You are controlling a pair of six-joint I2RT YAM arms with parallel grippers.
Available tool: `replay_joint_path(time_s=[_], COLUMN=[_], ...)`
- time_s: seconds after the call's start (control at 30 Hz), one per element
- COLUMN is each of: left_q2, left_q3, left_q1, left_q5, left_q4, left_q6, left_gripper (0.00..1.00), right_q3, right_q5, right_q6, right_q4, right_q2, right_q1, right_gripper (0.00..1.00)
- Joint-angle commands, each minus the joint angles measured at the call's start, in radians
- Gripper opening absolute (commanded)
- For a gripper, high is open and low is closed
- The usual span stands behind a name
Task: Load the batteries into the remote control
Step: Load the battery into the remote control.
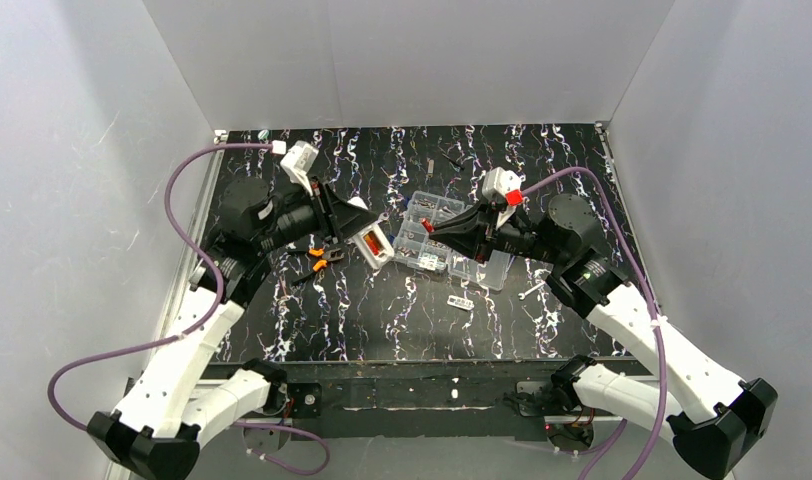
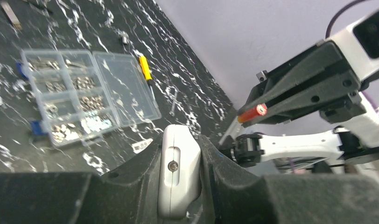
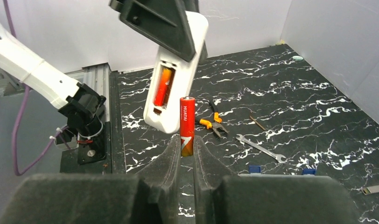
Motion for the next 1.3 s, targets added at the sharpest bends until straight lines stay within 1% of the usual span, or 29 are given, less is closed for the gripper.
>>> replay_joint_path(time_s=[0.0,0.03,0.07,0.13,0.17,0.27,0.37,0.47,0.53,0.63,0.73,0.8,0.93,1.03,1.1,1.17,1.27], left_q2=[-0.112,-0.131,-0.146,-0.157,-0.159,-0.157,-0.164,-0.169,-0.164,-0.138,-0.11,-0.095,-0.079,-0.069,-0.059,-0.042,-0.008], left_q3=[-0.064,-0.095,-0.122,-0.153,-0.152,-0.151,-0.169,-0.188,-0.202,-0.209,-0.201,-0.192,-0.195,-0.189,-0.179,-0.169,-0.189], left_q1=[-0.01,-0.009,-0.01,-0.009,-0.009,-0.01,-0.012,-0.012,-0.012,-0.013,-0.012,-0.013,-0.014,-0.014,-0.014,-0.014,-0.029], left_q5=[-0.003,-0.013,0.009,0.135,0.173,0.235,0.238,0.184,0.1,-0.077,-0.219,-0.268,-0.345,-0.373,-0.37,-0.356,-0.327], left_q4=[0.147,0.187,0.225,0.294,0.29,0.296,0.331,0.349,0.373,0.389,0.335,0.293,0.255,0.215,0.184,0.156,0.204], left_q6=[0.243,0.274,0.301,0.387,0.417,0.44,0.448,0.419,0.34,0.123,-0.073,-0.16,-0.276,-0.341,-0.385,-0.435,-0.522], left_gripper=[0.0,0.0,0.0,0.0,0.0,0.0,0.0,0.0,0.0,0.0,0.0,0.0,0.0,0.0,0.0,0.0,0.0], right_q3=[-0.01,-0.01,-0.01,-0.01,-0.01,-0.007,-0.007,-0.008,-0.007,-0.003,0.012,0.027,0.096,0.158,0.198,0.249,0.333], right_q5=[0.036,0.029,0.018,0.002,-0.003,-0.015,-0.014,-0.006,0.009,0.041,0.082,0.101,0.156,0.188,0.248,0.309,0.376], right_q6=[-0.005,-0.008,-0.01,-0.007,-0.005,0.0,0.001,0.001,0.017,0.035,0.037,0.033,0.001,0.028,0.072,0.113,0.146], right_q4=[0.072,0.073,0.074,0.074,0.074,0.074,0.069,0.06,0.058,0.044,0.009,-0.017,-0.086,-0.114,-0.138,-0.207,-0.328], right_q2=[-0.027,-0.025,-0.021,-0.012,-0.008,0.002,0.004,0.008,0.013,0.018,0.027,0.036,0.078,0.127,0.156,0.189,0.232], right_q1=[0.004,0.004,0.005,0.005,0.005,0.005,0.005,0.004,0.005,0.012,0.026,0.037,0.09,0.119,0.13,0.133,0.133], right_gripper=[0.01,0.01,0.01,0.01,0.01,0.01,0.01,0.01,0.01,0.01,0.01,0.01,0.01,0.01,0.01,0.01,0.01])
